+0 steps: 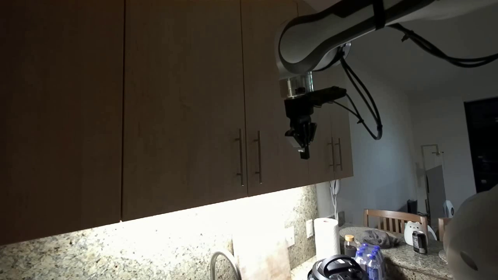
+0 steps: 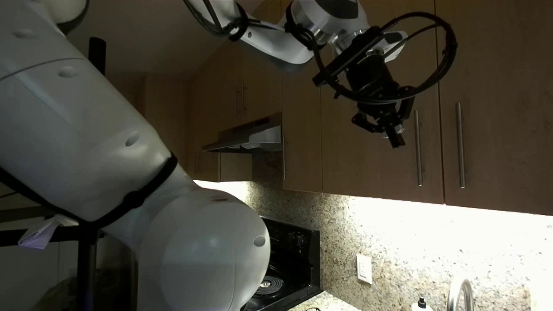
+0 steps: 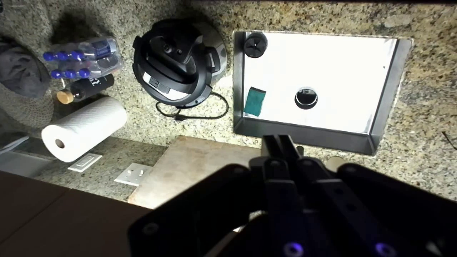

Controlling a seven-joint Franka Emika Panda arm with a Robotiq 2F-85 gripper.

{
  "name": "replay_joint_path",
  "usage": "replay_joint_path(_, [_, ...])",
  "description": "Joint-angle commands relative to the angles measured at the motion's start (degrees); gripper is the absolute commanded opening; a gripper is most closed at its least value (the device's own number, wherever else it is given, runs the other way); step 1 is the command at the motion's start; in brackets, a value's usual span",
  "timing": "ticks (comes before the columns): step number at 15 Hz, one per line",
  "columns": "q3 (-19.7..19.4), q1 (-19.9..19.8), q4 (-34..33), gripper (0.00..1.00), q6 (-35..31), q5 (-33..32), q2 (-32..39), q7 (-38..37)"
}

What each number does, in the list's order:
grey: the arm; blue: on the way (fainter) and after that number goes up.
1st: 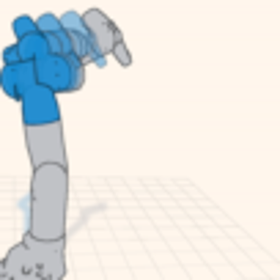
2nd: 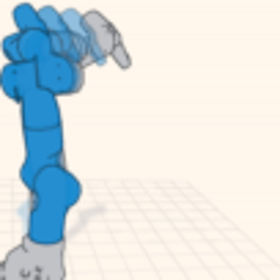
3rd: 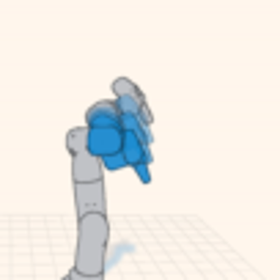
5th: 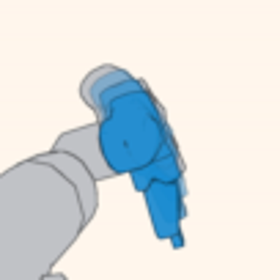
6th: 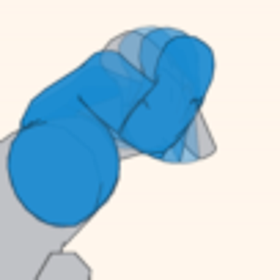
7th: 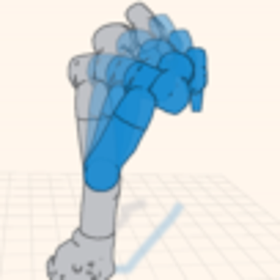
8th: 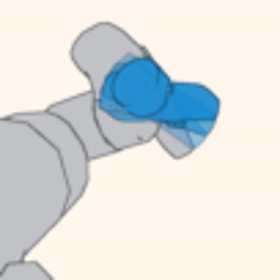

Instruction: Close the right cabinet door

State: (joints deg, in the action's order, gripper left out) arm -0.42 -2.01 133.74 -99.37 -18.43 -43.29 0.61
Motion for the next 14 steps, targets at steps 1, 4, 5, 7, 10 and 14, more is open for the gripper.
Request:
replay_joint_path(1, [-0.81, 1.14, -1.08, 0.06, 1.71, 1.25, 1.06, 2.46])
replay_joint_path(4, [-0.99, 1.60, -0.60, 0.06, 1.06, 1.19, 0.54, 2.27])
replay_joint_path(5, [-0.99, 1.52, -0.42, 0.15, 0.92, 1.05, 0.39, 1.99])
replay_joint_path(7, [-1.22, 1.70, -0.04, 0.38, 0.90, 1.09, -0.21, 2.16])
replay_joint_path(10, [-1.86, 1.95, 1.45, 0.56, 0.30, 1.37, -2.84, 2.57])
replay_joint_path(14, [-4.54, 3.00, 4.63, 0.82, 0.38, 5.10, -8.50, 4.94])
